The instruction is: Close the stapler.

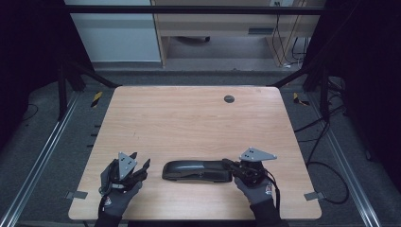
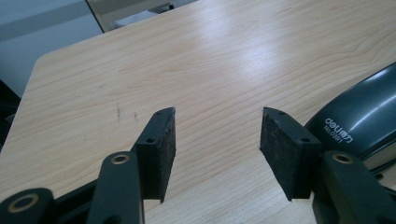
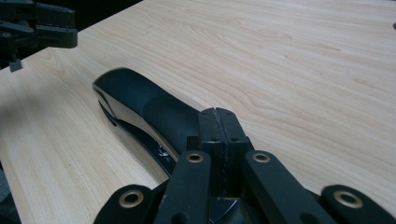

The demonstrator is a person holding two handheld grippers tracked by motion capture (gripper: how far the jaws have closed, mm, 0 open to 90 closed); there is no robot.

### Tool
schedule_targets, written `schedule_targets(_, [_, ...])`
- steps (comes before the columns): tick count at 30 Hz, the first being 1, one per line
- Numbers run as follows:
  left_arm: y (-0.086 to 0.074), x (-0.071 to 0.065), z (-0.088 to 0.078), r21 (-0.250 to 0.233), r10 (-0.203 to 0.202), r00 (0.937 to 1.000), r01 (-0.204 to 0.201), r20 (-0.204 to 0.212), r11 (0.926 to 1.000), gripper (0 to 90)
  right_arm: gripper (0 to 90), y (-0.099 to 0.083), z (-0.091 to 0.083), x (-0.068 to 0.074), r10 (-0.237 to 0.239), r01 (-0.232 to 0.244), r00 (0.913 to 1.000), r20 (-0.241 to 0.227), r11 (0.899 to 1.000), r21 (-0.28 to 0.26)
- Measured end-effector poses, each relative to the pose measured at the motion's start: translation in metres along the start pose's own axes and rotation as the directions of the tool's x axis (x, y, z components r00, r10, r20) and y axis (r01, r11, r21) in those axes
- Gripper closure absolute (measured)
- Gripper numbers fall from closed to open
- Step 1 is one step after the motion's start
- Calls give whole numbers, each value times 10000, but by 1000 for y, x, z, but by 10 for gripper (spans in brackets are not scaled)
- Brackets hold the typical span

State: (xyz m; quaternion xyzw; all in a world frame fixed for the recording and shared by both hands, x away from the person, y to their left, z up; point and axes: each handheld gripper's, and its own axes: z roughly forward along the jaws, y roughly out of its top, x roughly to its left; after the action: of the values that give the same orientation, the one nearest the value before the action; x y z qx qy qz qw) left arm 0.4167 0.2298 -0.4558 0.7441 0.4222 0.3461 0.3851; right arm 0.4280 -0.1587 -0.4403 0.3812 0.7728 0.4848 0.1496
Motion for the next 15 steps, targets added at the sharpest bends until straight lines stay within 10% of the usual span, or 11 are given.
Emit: schedule_targets(15, [-4, 5, 0, 45, -135, 9998, 136, -134, 9999, 452, 900, -12, 4, -1, 224, -222, 9996, 177, 9997, -82])
